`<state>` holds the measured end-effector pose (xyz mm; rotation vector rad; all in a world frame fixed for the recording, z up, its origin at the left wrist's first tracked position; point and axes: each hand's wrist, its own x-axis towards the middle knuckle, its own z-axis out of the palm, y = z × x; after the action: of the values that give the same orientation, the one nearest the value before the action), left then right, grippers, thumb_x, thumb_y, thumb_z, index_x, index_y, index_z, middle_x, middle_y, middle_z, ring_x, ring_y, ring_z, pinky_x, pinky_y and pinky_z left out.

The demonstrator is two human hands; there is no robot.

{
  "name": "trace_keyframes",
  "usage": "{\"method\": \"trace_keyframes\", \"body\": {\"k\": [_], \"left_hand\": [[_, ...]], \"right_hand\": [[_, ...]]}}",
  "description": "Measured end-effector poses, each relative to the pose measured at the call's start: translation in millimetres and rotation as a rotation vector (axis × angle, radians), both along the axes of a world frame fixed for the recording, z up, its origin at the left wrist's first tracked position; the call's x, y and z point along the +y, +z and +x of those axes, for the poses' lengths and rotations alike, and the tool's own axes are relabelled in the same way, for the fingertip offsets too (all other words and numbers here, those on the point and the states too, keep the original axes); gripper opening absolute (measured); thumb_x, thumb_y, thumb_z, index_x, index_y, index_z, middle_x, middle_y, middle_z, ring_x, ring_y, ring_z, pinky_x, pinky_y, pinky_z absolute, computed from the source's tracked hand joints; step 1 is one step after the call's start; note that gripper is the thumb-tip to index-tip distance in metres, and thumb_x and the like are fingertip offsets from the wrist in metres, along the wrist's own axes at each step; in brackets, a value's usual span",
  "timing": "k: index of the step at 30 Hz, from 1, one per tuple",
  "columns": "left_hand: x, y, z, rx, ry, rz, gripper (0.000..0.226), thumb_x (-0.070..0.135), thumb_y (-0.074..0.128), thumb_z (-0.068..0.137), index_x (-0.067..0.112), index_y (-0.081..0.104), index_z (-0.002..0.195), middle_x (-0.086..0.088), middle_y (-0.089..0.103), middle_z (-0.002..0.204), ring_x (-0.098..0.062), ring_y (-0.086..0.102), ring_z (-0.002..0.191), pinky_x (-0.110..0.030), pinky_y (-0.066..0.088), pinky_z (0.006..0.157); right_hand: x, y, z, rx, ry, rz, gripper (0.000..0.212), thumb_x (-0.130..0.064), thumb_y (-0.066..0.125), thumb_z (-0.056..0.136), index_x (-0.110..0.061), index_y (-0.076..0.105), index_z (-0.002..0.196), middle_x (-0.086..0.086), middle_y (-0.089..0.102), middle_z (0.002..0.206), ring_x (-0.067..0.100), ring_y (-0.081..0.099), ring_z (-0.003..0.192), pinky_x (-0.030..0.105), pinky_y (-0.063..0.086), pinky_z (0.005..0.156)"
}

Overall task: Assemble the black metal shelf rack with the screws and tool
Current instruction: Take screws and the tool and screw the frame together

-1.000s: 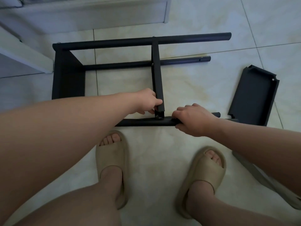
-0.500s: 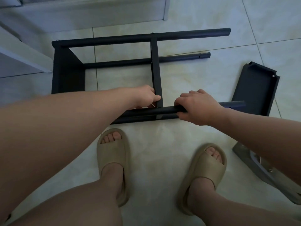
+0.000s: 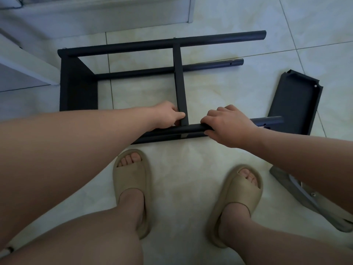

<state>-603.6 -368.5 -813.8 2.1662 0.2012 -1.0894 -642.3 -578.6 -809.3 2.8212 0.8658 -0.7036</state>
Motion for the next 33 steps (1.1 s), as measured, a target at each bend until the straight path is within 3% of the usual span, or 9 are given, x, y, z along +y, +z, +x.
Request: {"method": "trace_keyframes", "body": {"k": [3, 6, 12, 17, 19, 22, 26, 31, 33], "left_hand": [[-5.9, 14.6, -2.3, -0.055, -0.017, 0.134, 0.045, 0.041, 0.051, 0.101, 0.003, 0.059, 0.123, -0.012, 0.065, 0.12, -0.029, 0.058, 0.1, -0.037, 0.046, 0.095], [-19.4, 37.7, -0.4, -0.207, -0.056, 0.275, 0.056, 0.043, 0.051, 0.099, 0.01, 0.038, 0.143, -0.01, 0.05, 0.141, -0.033, 0.05, 0.124, -0.038, 0.04, 0.098], [-79.7, 68.5, -3.3, -0.562, -0.406, 0.339, 0.055, 0.046, 0.048, 0.098, 0.02, 0.037, 0.146, -0.007, 0.04, 0.152, -0.032, 0.033, 0.138, -0.046, 0.034, 0.106], [-148.7, 69.4, -28.3, -0.654, -0.778, 0.289, 0.057, 0.049, 0.045, 0.098, 0.023, 0.035, 0.147, -0.008, 0.04, 0.153, -0.031, 0.032, 0.139, -0.048, 0.033, 0.107], [-177.6, 65.3, -40.2, -0.656, -0.867, 0.234, 0.055, 0.05, 0.045, 0.098, 0.023, 0.037, 0.145, -0.007, 0.042, 0.151, -0.032, 0.034, 0.137, -0.048, 0.036, 0.107], [-220.1, 52.2, -60.0, -0.562, -0.931, 0.13, 0.052, 0.047, 0.046, 0.099, 0.022, 0.038, 0.144, -0.005, 0.046, 0.147, -0.031, 0.042, 0.133, -0.047, 0.041, 0.104], [-262.4, 19.4, -81.5, -0.293, -0.889, 0.041, 0.055, 0.044, 0.047, 0.101, 0.022, 0.032, 0.149, -0.007, 0.055, 0.141, -0.028, 0.052, 0.128, -0.042, 0.044, 0.103], [-289.8, -23.7, -98.8, -0.11, -0.75, 0.026, 0.054, 0.042, 0.047, 0.103, 0.015, 0.037, 0.148, -0.01, 0.057, 0.139, -0.029, 0.053, 0.127, -0.034, 0.043, 0.101], [-295.4, -34.3, -102.8, -0.062, -0.674, -0.014, 0.047, 0.04, 0.048, 0.103, 0.014, 0.047, 0.142, -0.008, 0.063, 0.13, -0.026, 0.058, 0.119, -0.03, 0.043, 0.092]], "right_hand": [[-7.0, 7.8, -3.2, -0.001, 0.014, -0.005, 0.047, -0.051, 0.044, 0.103, -0.028, 0.047, 0.144, -0.004, 0.053, 0.137, 0.024, 0.051, 0.122, 0.037, 0.037, 0.103], [-29.0, 25.3, -9.2, -0.01, -0.067, 0.059, 0.063, -0.056, 0.049, 0.1, -0.027, 0.033, 0.155, -0.002, 0.04, 0.154, 0.026, 0.041, 0.137, 0.04, 0.032, 0.111], [-116.7, 47.3, -60.8, -0.047, -0.164, -0.054, 0.077, -0.061, 0.038, 0.101, -0.035, 0.0, 0.162, -0.001, -0.003, 0.171, 0.027, 0.001, 0.157, 0.051, 0.006, 0.124], [-206.7, 34.6, -130.0, 0.019, -0.299, -0.225, 0.079, -0.07, 0.018, 0.097, -0.04, -0.027, 0.154, -0.005, -0.042, 0.156, 0.031, -0.021, 0.154, 0.058, 0.0, 0.124], [-240.9, 28.7, -155.6, 0.058, -0.334, -0.25, 0.079, -0.07, 0.018, 0.097, -0.04, -0.026, 0.155, -0.003, -0.037, 0.16, 0.031, -0.016, 0.156, 0.055, 0.003, 0.124], [-279.8, 17.4, -185.7, 0.139, -0.4, -0.254, 0.075, -0.066, 0.021, 0.099, -0.041, -0.019, 0.158, -0.002, -0.002, 0.171, 0.027, 0.008, 0.157, 0.044, 0.017, 0.122], [-304.0, -14.5, -202.4, 0.274, -0.47, -0.236, 0.065, -0.057, 0.031, 0.103, -0.04, 0.007, 0.161, -0.007, 0.036, 0.159, 0.023, 0.042, 0.14, 0.035, 0.04, 0.105], [-308.9, -61.8, -198.0, 0.411, -0.609, -0.09, 0.055, -0.048, 0.044, 0.103, -0.033, 0.033, 0.155, -0.004, 0.046, 0.154, 0.025, 0.052, 0.133, 0.037, 0.048, 0.102], [-306.7, -78.4, -189.7, 0.429, -0.62, -0.068, 0.051, -0.047, 0.049, 0.101, -0.03, 0.042, 0.148, 0.001, 0.056, 0.144, 0.027, 0.057, 0.125, 0.037, 0.051, 0.094]]}}
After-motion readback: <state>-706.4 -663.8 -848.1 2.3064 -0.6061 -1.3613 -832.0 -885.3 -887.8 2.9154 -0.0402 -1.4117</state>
